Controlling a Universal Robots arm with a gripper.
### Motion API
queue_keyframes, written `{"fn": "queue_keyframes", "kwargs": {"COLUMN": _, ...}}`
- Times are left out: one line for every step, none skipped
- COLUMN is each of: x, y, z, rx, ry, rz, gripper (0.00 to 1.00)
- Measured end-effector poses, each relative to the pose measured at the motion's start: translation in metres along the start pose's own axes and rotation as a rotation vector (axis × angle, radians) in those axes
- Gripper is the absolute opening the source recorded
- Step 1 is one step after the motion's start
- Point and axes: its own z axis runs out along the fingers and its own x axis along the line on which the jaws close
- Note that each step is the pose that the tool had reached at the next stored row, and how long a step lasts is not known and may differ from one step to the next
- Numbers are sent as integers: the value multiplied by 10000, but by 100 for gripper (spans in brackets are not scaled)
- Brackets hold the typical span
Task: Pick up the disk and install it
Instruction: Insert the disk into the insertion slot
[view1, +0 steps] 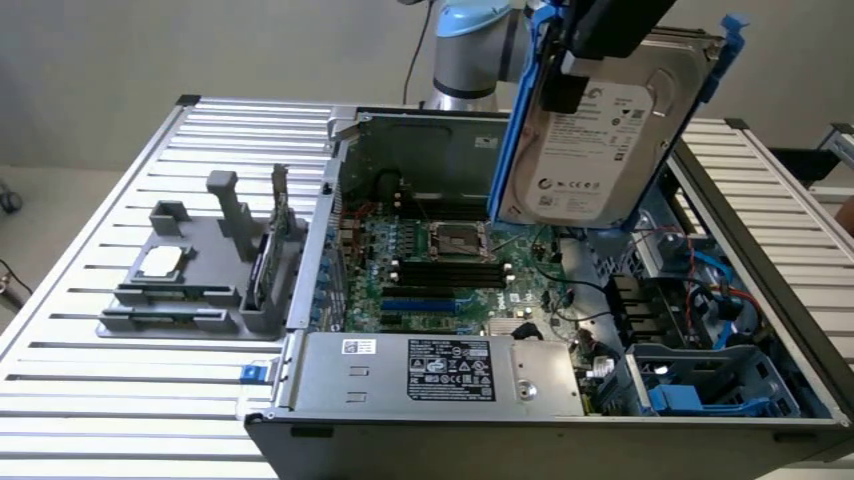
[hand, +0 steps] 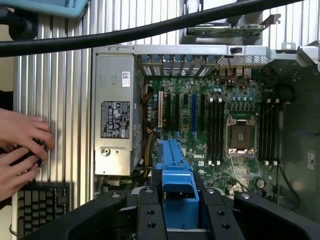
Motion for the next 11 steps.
{"fn": "queue_keyframes", "kwargs": {"x": 21, "y": -31, "z": -2, "rx": -7, "ry": 1, "rz": 0, "gripper": 33}}
{"fn": "queue_keyframes", "kwargs": {"x": 42, "y": -62, "z": -4, "rx": -13, "ry": 0, "rz": -1, "gripper": 33}}
{"fn": "queue_keyframes", "kwargs": {"x": 64, "y": -95, "z": -6, "rx": -19, "ry": 0, "rz": 0, "gripper": 33}}
{"fn": "queue_keyframes", "kwargs": {"x": 84, "y": -126, "z": -8, "rx": -26, "ry": 0, "rz": 0, "gripper": 33}}
{"fn": "queue_keyframes", "kwargs": {"x": 105, "y": -157, "z": -10, "rx": -33, "ry": 0, "rz": -1, "gripper": 33}}
{"fn": "queue_keyframes", "kwargs": {"x": 124, "y": -188, "z": -12, "rx": -39, "ry": 0, "rz": -1, "gripper": 33}}
{"fn": "queue_keyframes", "kwargs": {"x": 144, "y": -220, "z": -15, "rx": -46, "ry": 0, "rz": -1, "gripper": 33}}
{"fn": "queue_keyframes", "kwargs": {"x": 164, "y": -251, "z": -17, "rx": -52, "ry": 0, "rz": -1, "gripper": 33}}
{"fn": "queue_keyframes", "kwargs": {"x": 184, "y": -283, "z": -18, "rx": -56, "ry": -1, "rz": -2, "gripper": 33}}
{"fn": "queue_keyframes", "kwargs": {"x": 204, "y": -316, "z": -21, "rx": -58, "ry": 0, "rz": -2, "gripper": 33}}
{"fn": "queue_keyframes", "kwargs": {"x": 226, "y": -350, "z": -23, "rx": -59, "ry": -1, "rz": -1, "gripper": 33}}
